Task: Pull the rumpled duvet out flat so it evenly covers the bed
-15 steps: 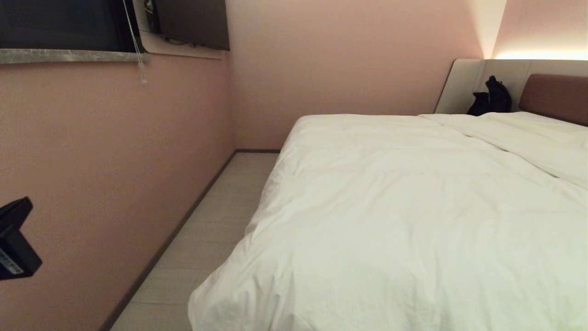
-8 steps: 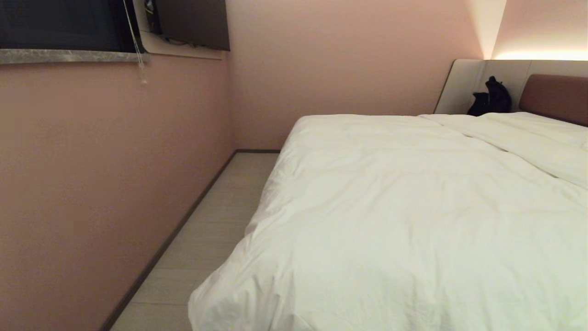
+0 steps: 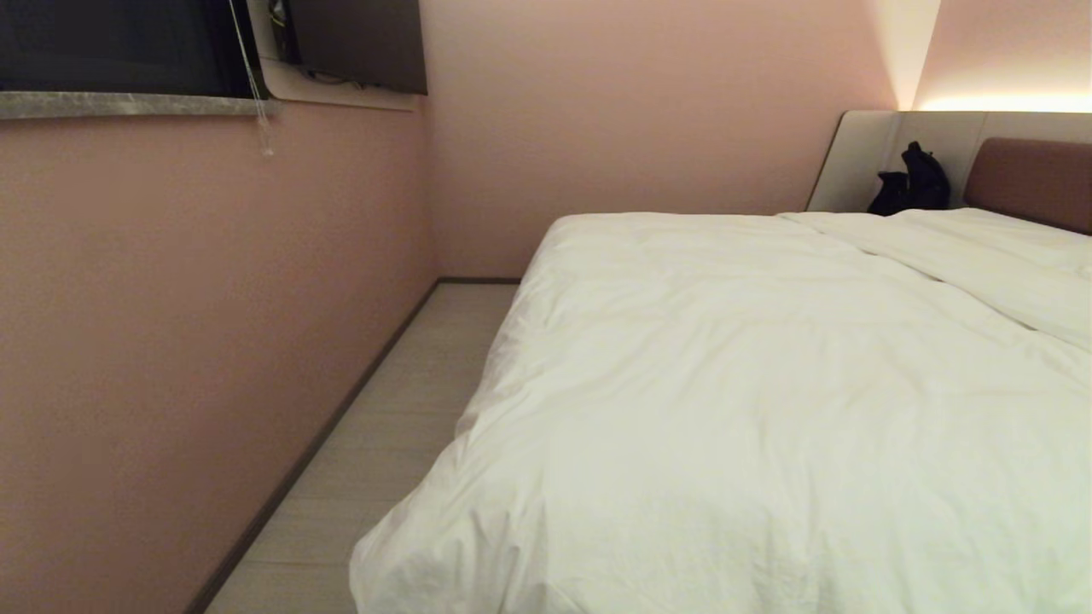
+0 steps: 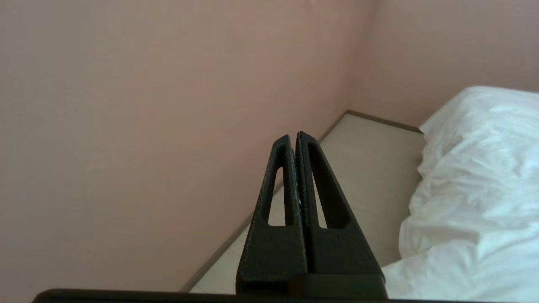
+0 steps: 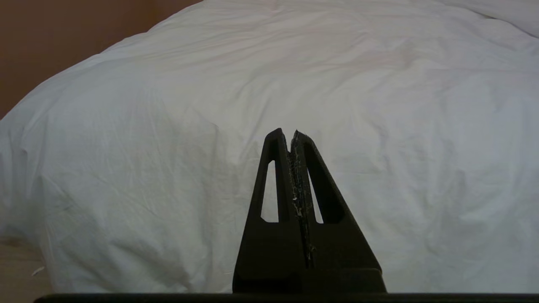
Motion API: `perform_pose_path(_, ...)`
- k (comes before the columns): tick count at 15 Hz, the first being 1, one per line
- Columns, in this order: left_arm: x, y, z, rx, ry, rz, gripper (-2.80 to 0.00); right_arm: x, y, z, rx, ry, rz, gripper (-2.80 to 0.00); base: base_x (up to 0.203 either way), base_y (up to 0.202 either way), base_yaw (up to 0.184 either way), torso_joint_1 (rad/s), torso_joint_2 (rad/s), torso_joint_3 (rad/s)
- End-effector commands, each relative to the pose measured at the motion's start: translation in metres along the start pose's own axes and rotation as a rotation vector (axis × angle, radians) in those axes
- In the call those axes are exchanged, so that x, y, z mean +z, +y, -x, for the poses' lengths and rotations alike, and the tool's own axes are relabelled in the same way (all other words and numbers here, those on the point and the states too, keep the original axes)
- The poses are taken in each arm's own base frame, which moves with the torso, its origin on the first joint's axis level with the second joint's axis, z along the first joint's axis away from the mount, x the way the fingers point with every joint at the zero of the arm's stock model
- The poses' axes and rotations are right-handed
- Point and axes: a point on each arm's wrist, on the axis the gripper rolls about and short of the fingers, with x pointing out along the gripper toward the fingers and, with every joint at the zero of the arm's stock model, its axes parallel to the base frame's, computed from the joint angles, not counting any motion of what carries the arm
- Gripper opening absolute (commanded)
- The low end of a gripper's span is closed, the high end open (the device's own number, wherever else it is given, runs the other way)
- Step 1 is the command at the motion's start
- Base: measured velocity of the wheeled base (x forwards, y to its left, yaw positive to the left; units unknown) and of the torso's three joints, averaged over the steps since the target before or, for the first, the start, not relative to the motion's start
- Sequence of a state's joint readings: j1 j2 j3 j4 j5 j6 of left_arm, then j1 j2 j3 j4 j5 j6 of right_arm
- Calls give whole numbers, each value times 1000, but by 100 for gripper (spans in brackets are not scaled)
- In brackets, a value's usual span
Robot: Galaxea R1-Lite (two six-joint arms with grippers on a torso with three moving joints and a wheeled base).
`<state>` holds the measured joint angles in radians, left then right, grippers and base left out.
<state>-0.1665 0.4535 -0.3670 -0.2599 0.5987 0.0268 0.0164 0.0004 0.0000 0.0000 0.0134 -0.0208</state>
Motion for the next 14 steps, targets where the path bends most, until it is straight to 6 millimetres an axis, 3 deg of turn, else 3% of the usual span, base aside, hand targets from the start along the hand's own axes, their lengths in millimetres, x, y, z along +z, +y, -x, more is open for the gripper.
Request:
perform_pose_path(1,-1,8,12,44,-52,24,-280,0,0,0,1,0,1,-280,0,0,0,0,0,0)
perform_pose_path(14,-8,20,40,156,-139,-4,-280,0,0,0,1,0,1,-280,0,0,0,0,0,0)
